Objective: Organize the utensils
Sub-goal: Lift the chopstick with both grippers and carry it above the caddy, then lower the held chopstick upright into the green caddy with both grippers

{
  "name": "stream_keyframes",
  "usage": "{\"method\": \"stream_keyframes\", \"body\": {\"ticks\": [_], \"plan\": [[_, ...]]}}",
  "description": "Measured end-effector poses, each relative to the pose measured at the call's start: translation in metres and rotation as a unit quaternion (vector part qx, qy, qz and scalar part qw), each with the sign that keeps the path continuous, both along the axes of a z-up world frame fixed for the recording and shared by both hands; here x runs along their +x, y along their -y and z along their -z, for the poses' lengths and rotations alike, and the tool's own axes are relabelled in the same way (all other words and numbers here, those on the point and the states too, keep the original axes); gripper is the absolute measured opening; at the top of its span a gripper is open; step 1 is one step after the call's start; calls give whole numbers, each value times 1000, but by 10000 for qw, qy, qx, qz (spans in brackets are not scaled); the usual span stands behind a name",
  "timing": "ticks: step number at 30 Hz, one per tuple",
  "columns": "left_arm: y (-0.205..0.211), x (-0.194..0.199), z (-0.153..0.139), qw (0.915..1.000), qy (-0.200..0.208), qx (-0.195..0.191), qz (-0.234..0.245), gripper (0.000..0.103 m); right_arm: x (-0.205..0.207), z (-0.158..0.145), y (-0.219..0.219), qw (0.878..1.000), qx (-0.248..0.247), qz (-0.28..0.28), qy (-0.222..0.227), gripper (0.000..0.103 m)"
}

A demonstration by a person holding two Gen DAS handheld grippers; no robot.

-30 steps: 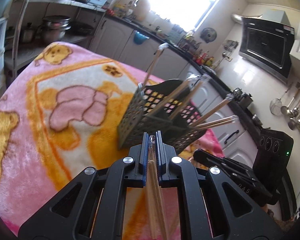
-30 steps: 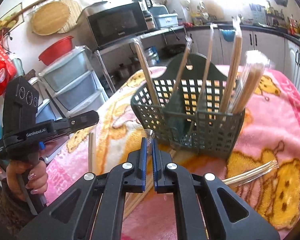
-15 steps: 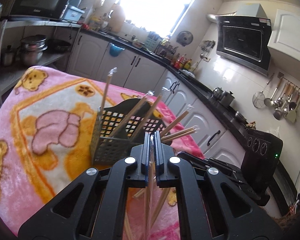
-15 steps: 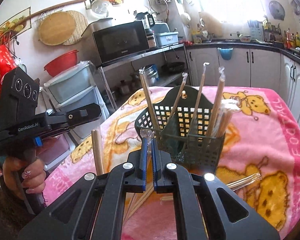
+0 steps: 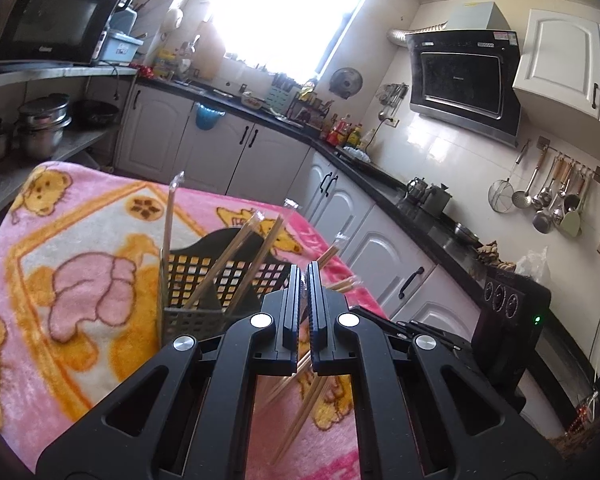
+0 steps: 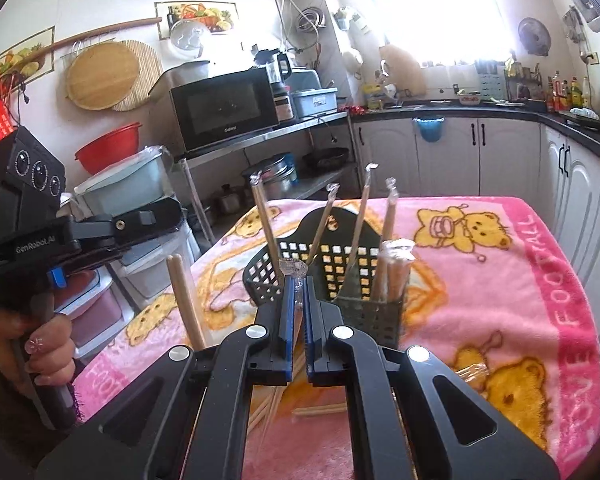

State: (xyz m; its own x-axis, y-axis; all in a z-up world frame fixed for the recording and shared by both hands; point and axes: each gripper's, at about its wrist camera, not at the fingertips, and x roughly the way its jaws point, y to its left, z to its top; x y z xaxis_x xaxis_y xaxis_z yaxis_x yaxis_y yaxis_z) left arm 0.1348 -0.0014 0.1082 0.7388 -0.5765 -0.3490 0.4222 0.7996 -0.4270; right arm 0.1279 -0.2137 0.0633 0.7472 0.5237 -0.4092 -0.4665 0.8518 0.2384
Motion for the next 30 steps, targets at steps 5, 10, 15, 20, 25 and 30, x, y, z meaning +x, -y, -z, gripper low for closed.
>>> {"method": "stream_keyframes", "body": {"ticks": [5,10,15,20,25,30], "plan": [[2,3,-10,9999,153,30,39,2,1,-5,4,10000,27,46,68,4],[2,6,-21,9996,274,2,17,2,0,-11,7,9998,46,92,181,4],[0,7,-32,9992,399,-26,-5,2,0,-20,6,9995,65,92,302,4],[1,10,-43,9986,527,-11,-8,2,1,-32,5,9990,84,67,443,4],[0,13,-54,9979,642,-8,-56,2,3,-49,2,9978,94,2,654,4],[-4,16,-69,9965,814,-50,-156,2,5,-68,-2,9959,147,-71,884,4]]}}
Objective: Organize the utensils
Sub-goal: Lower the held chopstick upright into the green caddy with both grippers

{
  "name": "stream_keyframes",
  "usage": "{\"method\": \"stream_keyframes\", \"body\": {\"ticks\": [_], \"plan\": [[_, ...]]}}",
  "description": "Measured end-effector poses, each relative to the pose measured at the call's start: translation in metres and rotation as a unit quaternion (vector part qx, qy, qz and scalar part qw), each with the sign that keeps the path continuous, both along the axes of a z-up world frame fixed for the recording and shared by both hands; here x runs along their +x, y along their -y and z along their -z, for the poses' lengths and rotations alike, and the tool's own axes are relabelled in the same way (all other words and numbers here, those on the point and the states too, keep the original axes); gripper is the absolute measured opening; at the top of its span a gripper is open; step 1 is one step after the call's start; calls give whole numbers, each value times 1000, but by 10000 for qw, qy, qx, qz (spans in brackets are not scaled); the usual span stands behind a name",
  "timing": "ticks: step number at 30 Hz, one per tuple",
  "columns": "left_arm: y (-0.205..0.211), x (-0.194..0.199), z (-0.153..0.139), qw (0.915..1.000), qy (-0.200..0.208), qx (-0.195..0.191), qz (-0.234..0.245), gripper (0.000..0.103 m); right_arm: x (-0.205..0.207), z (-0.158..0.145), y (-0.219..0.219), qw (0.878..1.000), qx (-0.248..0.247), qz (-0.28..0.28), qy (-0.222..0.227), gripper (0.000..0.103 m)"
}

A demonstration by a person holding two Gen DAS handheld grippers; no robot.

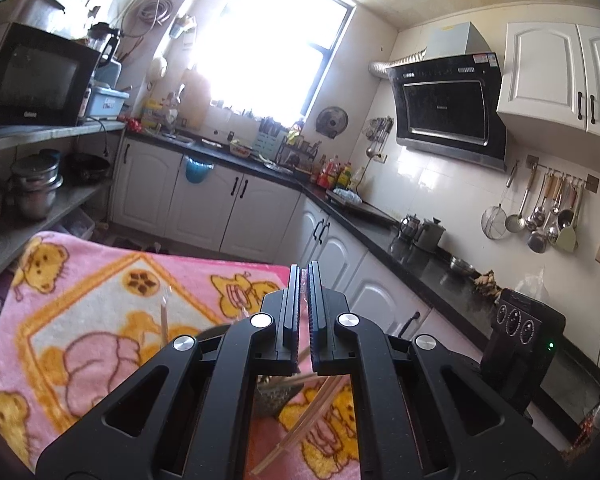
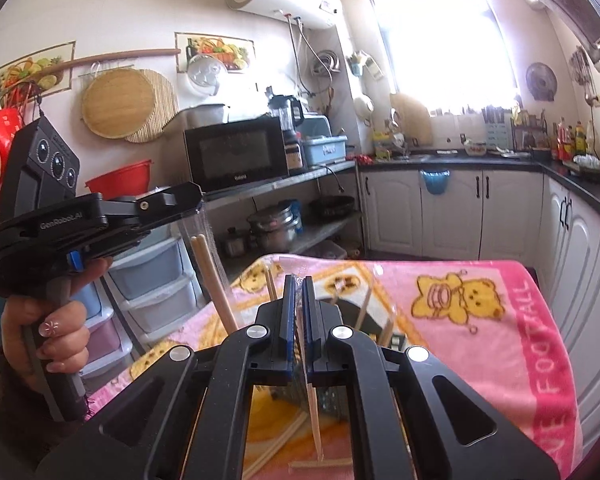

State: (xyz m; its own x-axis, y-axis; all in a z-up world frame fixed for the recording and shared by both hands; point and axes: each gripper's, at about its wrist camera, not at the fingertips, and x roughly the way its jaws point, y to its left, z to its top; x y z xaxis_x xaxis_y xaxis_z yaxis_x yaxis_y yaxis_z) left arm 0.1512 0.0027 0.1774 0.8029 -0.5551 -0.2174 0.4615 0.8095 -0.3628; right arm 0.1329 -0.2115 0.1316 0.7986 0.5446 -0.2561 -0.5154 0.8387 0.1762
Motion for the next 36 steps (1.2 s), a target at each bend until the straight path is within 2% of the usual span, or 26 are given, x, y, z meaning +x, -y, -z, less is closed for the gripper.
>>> {"method": "stream_keyframes", "body": {"ticks": [13,21,28,36], "plan": [[-9,11,-30,9992,305,-167,-175,2,12,-48,-3,9979,129,-66,632,4],[-16,20,-43,9978,461,-159,-445,2,25,-68,-2,9966,256,-15,787,4],[-23,36,-37,9975,352,-241,-563,2,39,-74,1,9955,268,138,901,4],[-28,57,-17,9974,90,-366,-616,2,60,-63,7,9954,323,379,817,4]]}}
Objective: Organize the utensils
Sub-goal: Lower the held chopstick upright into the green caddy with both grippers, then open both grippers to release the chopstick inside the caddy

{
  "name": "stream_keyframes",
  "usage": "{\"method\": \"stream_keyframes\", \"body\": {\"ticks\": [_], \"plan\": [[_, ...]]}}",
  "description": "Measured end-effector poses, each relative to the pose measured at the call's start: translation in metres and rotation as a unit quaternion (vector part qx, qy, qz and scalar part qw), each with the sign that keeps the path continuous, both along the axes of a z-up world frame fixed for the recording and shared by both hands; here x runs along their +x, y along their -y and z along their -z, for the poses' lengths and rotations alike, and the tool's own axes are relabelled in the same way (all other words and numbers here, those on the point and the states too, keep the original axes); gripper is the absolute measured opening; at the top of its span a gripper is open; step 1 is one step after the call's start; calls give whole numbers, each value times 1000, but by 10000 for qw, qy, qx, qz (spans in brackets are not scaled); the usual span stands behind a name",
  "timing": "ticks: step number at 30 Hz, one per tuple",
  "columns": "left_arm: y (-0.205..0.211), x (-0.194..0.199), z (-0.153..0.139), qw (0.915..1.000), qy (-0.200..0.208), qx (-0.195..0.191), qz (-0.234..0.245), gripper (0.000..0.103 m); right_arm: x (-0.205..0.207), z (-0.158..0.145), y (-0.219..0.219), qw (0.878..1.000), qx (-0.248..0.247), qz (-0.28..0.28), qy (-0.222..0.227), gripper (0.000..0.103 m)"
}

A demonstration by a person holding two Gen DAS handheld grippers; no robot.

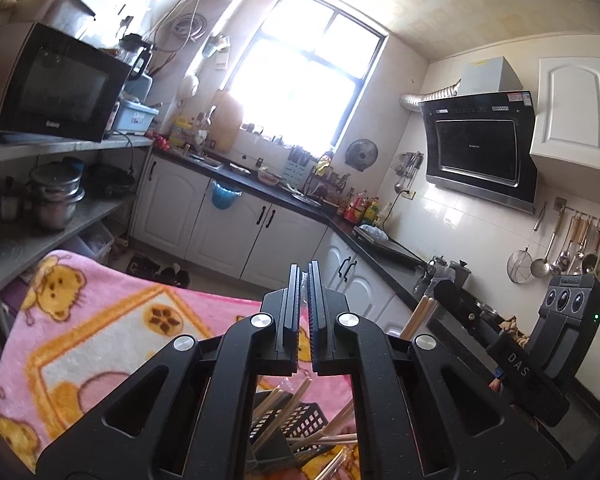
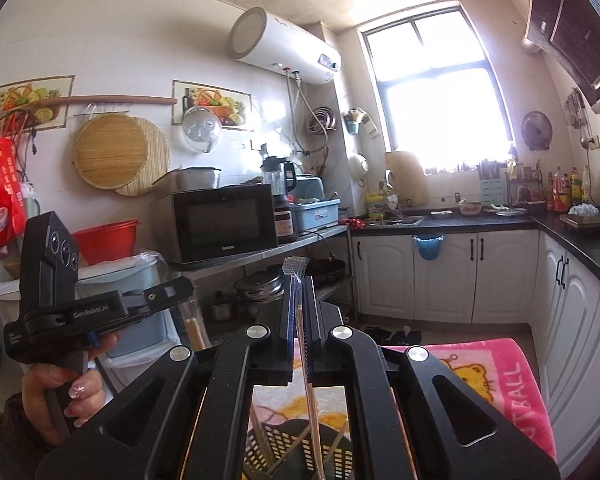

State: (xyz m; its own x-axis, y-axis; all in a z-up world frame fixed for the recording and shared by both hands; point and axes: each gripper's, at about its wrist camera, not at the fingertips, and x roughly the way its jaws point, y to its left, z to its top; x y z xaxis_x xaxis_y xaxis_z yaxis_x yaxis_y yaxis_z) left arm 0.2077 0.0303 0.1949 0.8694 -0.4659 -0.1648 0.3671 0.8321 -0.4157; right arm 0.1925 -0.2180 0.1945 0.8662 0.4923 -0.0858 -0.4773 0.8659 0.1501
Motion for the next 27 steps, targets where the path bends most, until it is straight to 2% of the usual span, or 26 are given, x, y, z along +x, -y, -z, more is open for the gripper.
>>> {"method": "stream_keyframes", "body": {"ticks": [9,27], "plan": [[1,10,19,9997,-229,-75,39,2,25,24,2,9995,103,169,-237,4],[14,18,56,9980,-608,-23,176,2,38,63,-5,9978,-15,281,-608,4]]}}
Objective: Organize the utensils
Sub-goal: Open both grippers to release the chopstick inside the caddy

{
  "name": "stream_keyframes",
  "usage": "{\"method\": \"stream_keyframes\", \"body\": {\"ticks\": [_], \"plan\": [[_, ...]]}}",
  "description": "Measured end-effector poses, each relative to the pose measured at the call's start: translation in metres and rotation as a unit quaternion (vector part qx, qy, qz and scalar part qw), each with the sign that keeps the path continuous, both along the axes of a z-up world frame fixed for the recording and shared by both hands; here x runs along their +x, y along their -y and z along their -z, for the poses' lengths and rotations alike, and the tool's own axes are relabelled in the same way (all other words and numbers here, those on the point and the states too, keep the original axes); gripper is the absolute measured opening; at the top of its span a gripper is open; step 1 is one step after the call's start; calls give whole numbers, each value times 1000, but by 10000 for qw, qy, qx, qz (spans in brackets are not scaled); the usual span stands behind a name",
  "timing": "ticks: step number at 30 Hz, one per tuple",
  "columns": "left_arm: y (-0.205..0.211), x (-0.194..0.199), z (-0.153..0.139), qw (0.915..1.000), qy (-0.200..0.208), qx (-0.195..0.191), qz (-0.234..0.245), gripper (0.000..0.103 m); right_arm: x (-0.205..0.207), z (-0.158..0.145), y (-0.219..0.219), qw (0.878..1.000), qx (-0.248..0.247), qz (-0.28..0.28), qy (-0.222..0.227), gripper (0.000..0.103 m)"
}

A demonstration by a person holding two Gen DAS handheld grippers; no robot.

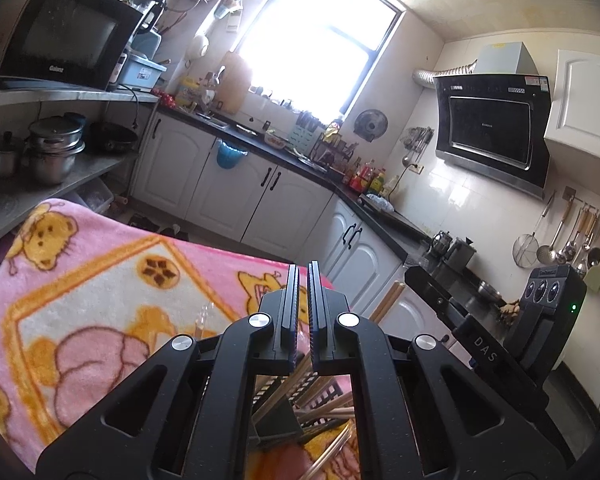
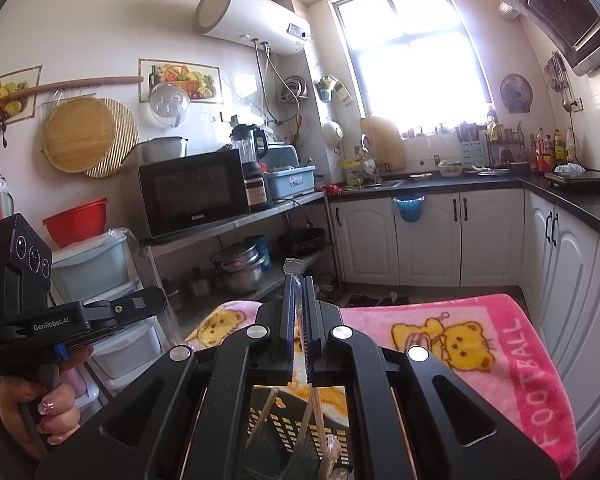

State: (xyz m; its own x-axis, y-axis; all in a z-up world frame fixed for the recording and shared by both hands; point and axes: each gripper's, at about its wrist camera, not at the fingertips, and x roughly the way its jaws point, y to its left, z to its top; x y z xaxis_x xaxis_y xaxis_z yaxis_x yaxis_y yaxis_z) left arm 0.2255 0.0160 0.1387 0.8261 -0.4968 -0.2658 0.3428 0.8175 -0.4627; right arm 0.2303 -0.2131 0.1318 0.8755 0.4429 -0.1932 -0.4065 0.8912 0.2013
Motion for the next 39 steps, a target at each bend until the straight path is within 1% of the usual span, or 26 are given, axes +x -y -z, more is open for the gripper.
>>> {"method": "stream_keyframes", "body": {"ticks": [10,11,12,14,15,16,18,22,24,28,30,34,36,39], "plan": [[5,-4,16,9997,-156,186,5,2,-2,13,6,9995,-89,122,-267,5],[5,-4,18,9996,-175,203,0,2,-3,15,7,9994,-86,129,-311,7],[6,-5,19,9996,-193,218,-3,2,-3,17,9,9992,-77,153,-366,16],[6,-6,22,9994,-224,270,-13,2,-4,18,12,9990,-49,189,-398,26],[7,-7,23,9992,-243,313,-19,2,-5,19,13,9989,-49,200,-409,27],[8,-8,25,9989,-271,379,-37,4,-6,20,14,9988,-63,212,-433,27],[9,-9,28,9985,-336,441,-27,13,-7,23,16,9985,-77,224,-497,27],[11,-11,37,9973,-460,575,35,16,-10,27,19,9978,-120,246,-607,27],[13,-13,40,9966,-502,657,46,24,-12,29,20,9974,-146,253,-666,30],[15,-19,46,9956,-562,750,77,32,-17,32,22,9965,-186,258,-775,32],[16,-21,49,9951,-586,789,99,40,-20,34,24,9961,-197,245,-825,34],[18,-24,52,9941,-636,864,126,45,-28,36,25,9958,-238,231,-859,37],[18,-26,55,9937,-675,886,137,48,-31,37,25,9956,-268,214,-874,39],[18,-28,58,9932,-715,907,136,57,-38,39,25,9953,-332,205,-890,43]]}}
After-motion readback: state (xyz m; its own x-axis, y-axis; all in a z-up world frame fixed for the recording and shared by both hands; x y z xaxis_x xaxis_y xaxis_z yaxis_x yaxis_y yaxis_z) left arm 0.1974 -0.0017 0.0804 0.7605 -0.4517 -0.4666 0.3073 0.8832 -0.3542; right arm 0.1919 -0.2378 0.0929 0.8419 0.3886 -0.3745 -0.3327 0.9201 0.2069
